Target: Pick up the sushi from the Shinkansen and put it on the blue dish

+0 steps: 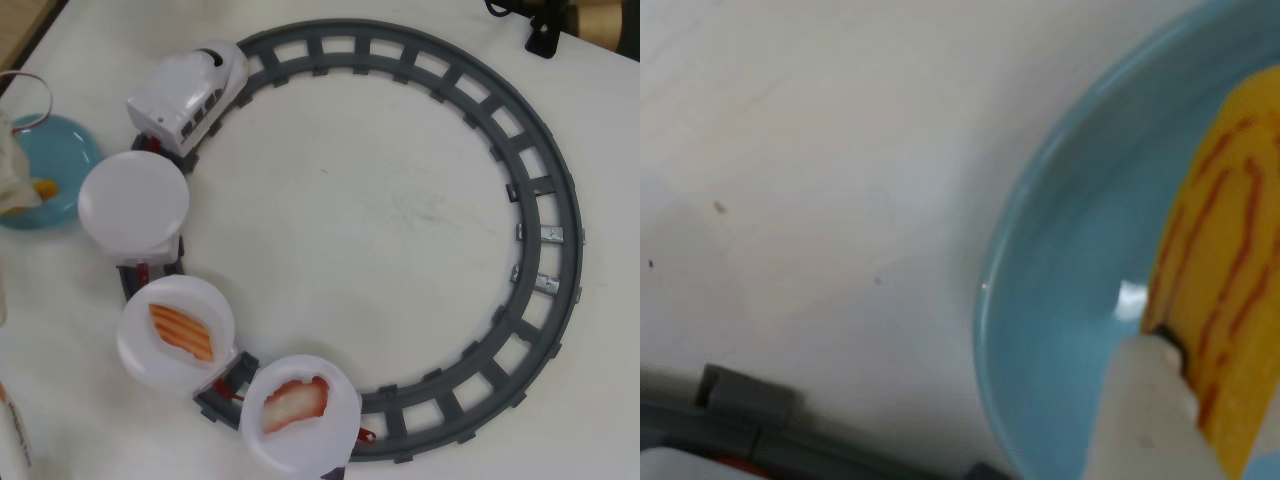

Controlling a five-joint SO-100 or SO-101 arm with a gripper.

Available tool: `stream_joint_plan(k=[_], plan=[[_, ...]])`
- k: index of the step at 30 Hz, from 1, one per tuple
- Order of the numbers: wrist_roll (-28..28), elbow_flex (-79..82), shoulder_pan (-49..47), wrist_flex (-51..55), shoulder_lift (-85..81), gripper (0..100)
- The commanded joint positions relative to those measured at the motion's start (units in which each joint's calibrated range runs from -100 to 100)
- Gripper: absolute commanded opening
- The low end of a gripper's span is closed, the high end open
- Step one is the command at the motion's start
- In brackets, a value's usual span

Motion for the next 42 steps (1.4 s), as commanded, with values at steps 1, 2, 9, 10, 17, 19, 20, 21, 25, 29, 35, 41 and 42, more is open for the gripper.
stream_joint_plan(k=[1,2,9,10,17,19,20,21,25,29,35,41,42], plan=[[0.4,-2.2,1.2,0.9,-0.6,4],[0.3,-2.2,1.2,0.9,-0.6,6],[0.3,-2.2,1.3,0.5,-0.6,26],[0.2,-2.2,1.3,0.5,-0.6,27],[0.0,-3.0,1.2,0.4,-0.6,27],[0.0,-3.0,1.2,0.4,-0.7,27],[0.0,-3.0,1.2,0.5,-0.8,27],[-0.1,-3.0,1.2,0.8,-1.3,27],[-0.8,-2.6,1.6,1.0,-2.8,27],[-2.6,0.5,3.7,1.0,-7.9,27],[-3.9,12.7,4.1,1.0,-20.2,27],[-6.7,27.9,4.5,1.0,-33.6,27],[-7.1,30.2,4.5,1.0,-35.5,27]])
